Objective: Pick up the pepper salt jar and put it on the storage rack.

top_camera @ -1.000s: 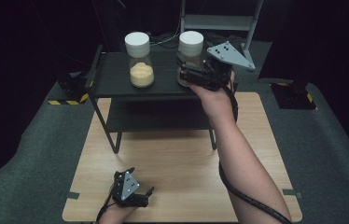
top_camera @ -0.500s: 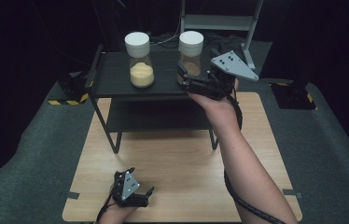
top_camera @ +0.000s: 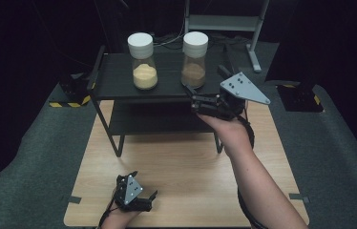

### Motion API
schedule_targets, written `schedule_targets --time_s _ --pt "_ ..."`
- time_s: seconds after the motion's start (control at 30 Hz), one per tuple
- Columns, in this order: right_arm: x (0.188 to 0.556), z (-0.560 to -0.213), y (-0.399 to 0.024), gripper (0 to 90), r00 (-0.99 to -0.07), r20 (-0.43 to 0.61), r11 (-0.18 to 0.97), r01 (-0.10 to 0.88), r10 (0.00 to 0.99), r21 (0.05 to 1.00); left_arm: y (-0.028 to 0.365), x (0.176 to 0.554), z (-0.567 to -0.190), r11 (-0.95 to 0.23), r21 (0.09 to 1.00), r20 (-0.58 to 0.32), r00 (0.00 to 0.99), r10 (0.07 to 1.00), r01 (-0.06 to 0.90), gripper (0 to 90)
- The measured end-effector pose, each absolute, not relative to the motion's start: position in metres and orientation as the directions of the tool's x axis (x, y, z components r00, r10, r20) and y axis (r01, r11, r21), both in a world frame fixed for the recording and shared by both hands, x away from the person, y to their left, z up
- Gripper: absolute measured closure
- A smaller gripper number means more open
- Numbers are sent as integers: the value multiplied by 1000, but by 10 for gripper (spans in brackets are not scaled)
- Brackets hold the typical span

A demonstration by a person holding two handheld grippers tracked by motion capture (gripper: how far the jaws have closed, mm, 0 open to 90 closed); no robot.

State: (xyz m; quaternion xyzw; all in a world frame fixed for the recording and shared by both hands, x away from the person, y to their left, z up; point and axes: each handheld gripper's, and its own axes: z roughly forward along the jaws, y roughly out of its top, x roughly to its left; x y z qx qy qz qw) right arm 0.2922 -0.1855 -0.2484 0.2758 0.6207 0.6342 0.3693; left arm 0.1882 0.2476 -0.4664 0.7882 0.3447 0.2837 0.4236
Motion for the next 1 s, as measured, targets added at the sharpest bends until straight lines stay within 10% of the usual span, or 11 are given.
schedule_targets --time_s 1.0 --pt "256 -306 -200 4 -602 -168 140 -94 780 986 247 188 -466 -405 862 158 599 785 303 7"
